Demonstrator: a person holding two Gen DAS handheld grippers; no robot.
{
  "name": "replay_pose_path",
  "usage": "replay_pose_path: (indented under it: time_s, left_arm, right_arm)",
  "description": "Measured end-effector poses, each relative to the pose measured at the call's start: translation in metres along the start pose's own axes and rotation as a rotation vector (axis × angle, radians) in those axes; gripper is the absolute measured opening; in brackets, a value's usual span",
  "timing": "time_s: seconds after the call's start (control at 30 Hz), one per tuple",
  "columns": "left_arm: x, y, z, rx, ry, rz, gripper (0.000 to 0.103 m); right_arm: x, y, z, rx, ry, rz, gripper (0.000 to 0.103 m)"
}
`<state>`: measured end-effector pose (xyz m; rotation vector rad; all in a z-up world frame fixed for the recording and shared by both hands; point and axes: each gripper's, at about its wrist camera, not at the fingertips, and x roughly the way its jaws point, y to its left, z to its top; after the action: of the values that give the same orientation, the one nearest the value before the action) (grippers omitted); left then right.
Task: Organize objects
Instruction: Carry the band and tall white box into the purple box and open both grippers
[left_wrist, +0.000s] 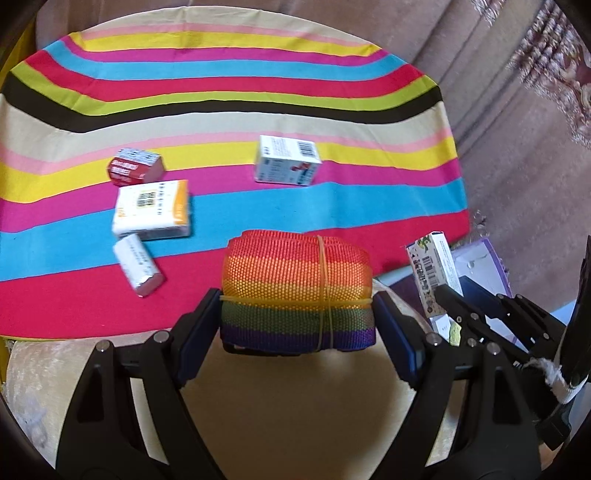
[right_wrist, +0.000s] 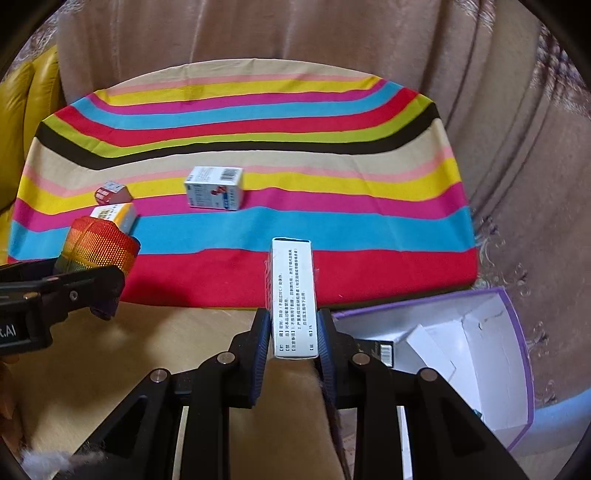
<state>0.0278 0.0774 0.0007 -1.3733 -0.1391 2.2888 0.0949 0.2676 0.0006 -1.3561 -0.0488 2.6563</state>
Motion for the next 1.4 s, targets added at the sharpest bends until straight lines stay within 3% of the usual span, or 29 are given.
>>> replay_pose_path:
  time_s: [1.4]
  left_arm:
    - [0.063,-0.191,-0.040,0.444,0.160,-0.100,0.084]
  right_arm:
    - [-0.006,-0.165,-0.065,0.302,0.094,-0.229,0.027]
